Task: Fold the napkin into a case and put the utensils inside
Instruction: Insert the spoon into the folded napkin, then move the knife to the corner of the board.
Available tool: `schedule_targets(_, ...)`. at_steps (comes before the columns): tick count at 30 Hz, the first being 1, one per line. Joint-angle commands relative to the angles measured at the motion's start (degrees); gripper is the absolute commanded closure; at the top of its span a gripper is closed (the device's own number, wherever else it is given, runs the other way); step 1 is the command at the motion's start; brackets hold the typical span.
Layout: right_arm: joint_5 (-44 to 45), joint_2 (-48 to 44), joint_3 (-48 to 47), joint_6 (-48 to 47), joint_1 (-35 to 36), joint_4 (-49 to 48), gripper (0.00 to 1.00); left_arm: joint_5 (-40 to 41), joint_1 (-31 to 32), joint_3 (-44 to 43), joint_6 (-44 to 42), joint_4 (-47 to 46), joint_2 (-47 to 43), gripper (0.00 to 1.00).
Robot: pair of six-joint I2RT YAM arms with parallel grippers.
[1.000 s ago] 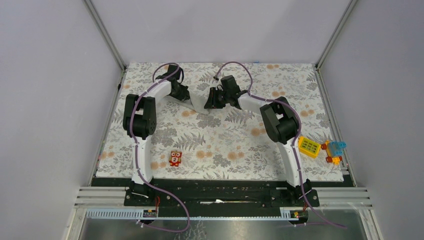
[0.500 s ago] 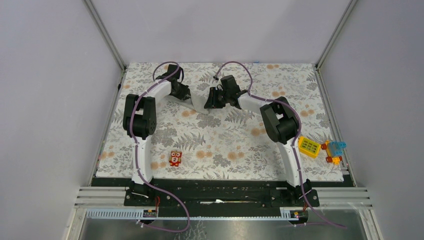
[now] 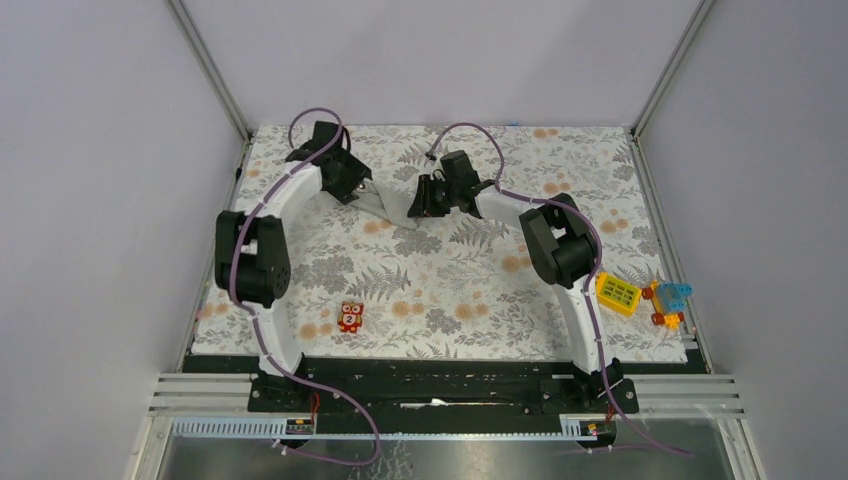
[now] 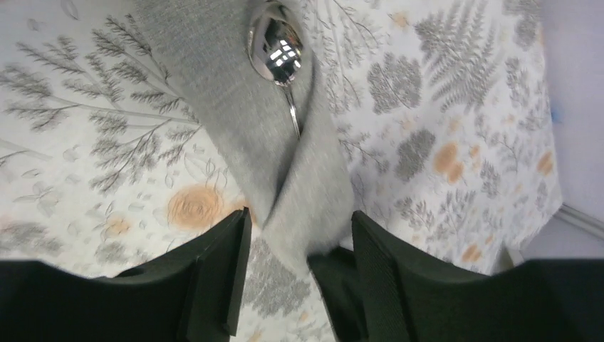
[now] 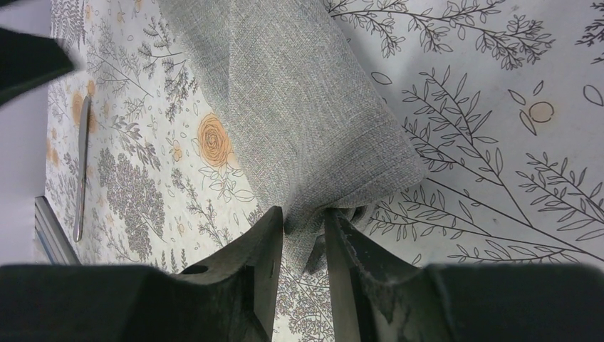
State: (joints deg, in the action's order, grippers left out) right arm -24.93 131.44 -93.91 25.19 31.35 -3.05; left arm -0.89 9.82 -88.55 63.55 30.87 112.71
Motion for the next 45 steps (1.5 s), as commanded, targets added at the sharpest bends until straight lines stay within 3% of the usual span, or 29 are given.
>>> schedule_targets(1, -0.6, 0.0, -2.2, -1.7, 0.8, -0.1, 0.63, 3.5, -0.9, 2.0, -15.7, 9.2, -12.2, 0.34)
schedule_targets(6, -1.7, -0.6, -1.5, -1.9, 0.9, -0.7, 0.53, 8.3, -6.6, 18.9, -24.4, 13.8, -30.7, 0.26)
schedule_targets(10, -2.8, -0.8, -0.8, -1.5, 0.9, -1.7, 0.46, 1.3, -21.0, 30.5, -25.6, 14.2, -43.8, 0.19)
schedule_targets(12, -3.4, -0.8, -0.6, -1.2, 0.8, -2.3, 0.45, 1.4, -25.3, 32.3, -27.6, 16.0, -46.2, 0.07)
schedule_targets(13, -3.8, -0.9, -0.4, -1.1, 0.9, -2.6, 0.45, 3.4, -26.6, 32.4, -28.4, 17.3, -46.2, 0.02)
schedule_targets(16, -4.7, -1.3, 0.2, -0.9, 0.9, -3.8, 0.45, 8.7, -30.3, 31.6, -28.3, 22.2, -41.6, 0.01)
schedule_targets(21, -5.7, -2.4, 2.0, -0.3, 0.9, -6.4, 0.44, 7.6, -34.1, 33.8, -30.7, 18.9, -34.2, 0.01)
schedule_targets(31, -5.6, -2.9, 2.4, -0.3, 0.9, -6.5, 0.44, 8.3, -35.2, 32.5, -39.2, 12.6, -20.6, 0.01)
schedule_targets(35, -5.4, -2.9, 2.5, -0.4, 0.8, -6.5, 0.44, 3.8, -35.4, 32.7, -40.6, 11.9, -17.1, 0.02)
schedule_targets(39, -5.2, -2.9, 2.4, -0.4, 0.8, -6.4, 0.44, 0.5, -35.4, 33.9, -40.4, 11.9, -16.9, 0.09)
schedule_targets(42, -5.1, -3.0, 2.3, -0.4, 0.8, -6.2, 0.44, -3.0, -35.2, 35.6, -38.1, 12.0, -19.9, 0.24)
schedule_targets(45, -4.7, -2.9, 2.3, -0.4, 0.7, -5.8, 0.44, -7.4, -35.2, 37.1, -36.3, 12.3, -22.9, 0.3)
